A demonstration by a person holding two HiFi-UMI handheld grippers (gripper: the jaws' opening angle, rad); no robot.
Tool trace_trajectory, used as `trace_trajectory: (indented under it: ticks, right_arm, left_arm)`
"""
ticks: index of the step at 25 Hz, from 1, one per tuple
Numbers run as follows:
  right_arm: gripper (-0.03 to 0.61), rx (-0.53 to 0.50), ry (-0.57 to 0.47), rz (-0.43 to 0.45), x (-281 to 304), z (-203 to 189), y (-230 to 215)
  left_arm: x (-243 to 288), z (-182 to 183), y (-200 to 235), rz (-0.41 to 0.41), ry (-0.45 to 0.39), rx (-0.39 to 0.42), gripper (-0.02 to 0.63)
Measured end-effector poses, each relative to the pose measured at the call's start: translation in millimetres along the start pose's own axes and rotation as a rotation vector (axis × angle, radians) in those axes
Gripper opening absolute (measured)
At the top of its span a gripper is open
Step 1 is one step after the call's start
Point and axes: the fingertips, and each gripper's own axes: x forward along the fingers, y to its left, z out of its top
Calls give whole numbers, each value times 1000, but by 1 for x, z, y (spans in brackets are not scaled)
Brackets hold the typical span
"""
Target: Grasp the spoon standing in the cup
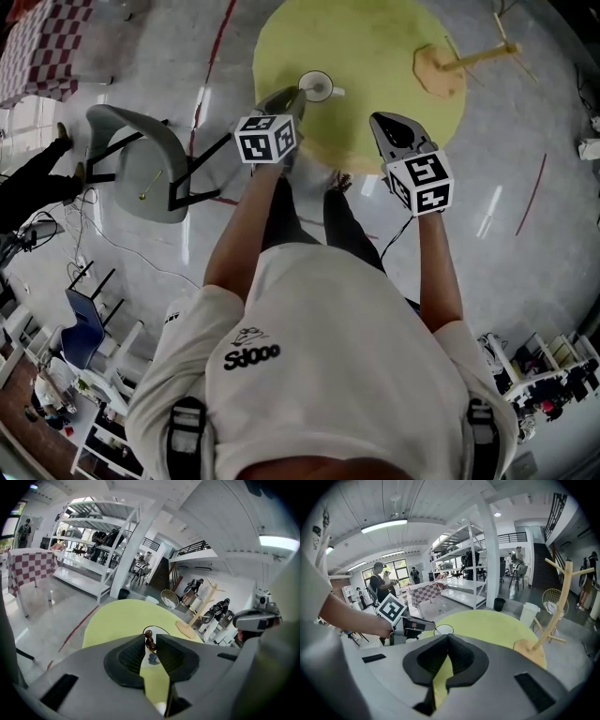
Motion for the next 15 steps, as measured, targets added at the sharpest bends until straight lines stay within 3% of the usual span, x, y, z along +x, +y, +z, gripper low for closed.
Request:
trace_trajectory:
  ticks: [8,15]
  right_arm:
    - [22,46,-19,-77,-4,12,-8]
    - [21,72,-69,-161,-2,43,-11]
  left_arm:
    - [0,9,1,-66,52,106,63]
    - [-16,40,4,-147,49,255,63]
